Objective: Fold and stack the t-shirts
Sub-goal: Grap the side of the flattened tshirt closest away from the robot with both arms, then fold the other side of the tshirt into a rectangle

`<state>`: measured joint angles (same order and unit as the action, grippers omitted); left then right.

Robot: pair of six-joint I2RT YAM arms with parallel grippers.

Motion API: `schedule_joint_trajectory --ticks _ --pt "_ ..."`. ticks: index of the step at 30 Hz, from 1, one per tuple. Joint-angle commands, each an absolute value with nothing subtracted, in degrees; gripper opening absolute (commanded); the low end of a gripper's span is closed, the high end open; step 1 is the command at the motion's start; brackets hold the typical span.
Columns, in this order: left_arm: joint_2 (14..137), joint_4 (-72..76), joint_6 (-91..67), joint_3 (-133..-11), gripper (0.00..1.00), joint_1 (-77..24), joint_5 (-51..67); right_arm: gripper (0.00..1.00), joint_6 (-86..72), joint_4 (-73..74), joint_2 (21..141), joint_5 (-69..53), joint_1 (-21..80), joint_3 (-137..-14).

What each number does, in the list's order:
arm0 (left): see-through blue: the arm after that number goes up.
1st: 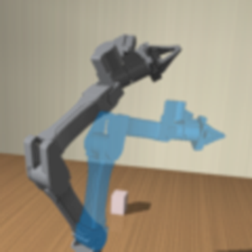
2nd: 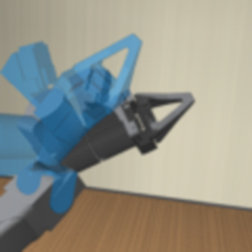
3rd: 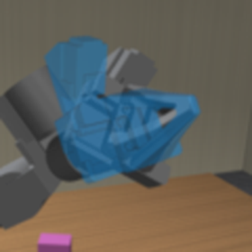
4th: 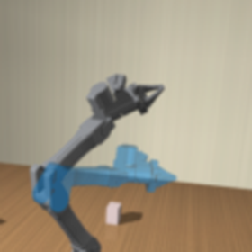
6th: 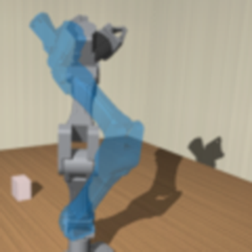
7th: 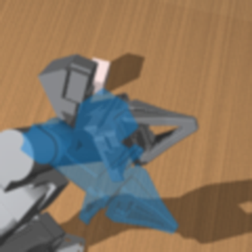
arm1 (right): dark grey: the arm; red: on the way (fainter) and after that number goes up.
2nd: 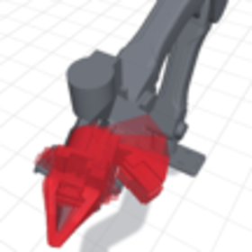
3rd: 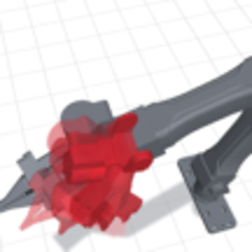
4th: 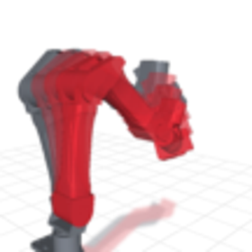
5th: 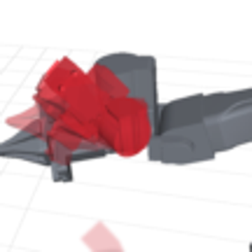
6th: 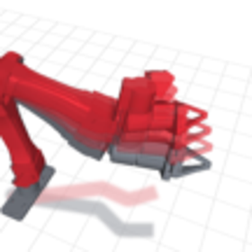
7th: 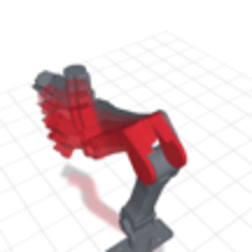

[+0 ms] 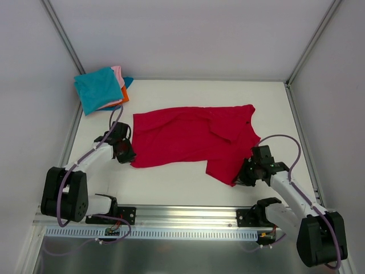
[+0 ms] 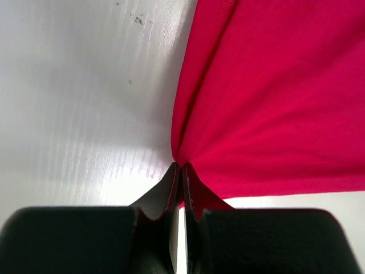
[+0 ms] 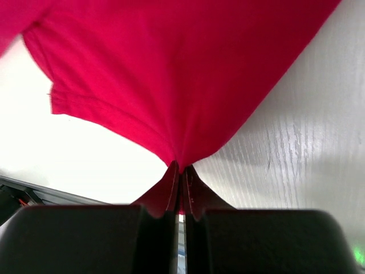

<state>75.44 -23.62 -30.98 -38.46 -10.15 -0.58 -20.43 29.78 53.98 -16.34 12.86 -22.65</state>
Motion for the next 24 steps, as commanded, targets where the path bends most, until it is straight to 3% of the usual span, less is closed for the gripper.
schedule_joint_trajectory --ticks 1,11,24 --pt "72.0 -29.1 -31.9 -41.1 0.00 -10.5 -1.3 0.00 -19.6 33.9 51.6 -13.5 13.0 -28.6" --pt "73.7 -33.1 -30.6 -48.8 0.00 -10.4 -1.9 0.01 -15.8 38.2 56.9 -11.6 10.0 -45.6" --pt "80.7 -37.7 -27.9 -62.4 0.00 -10.3 -2.9 0.00 -13.1 33.1 81.1 -17.9 3.5 -64.9"
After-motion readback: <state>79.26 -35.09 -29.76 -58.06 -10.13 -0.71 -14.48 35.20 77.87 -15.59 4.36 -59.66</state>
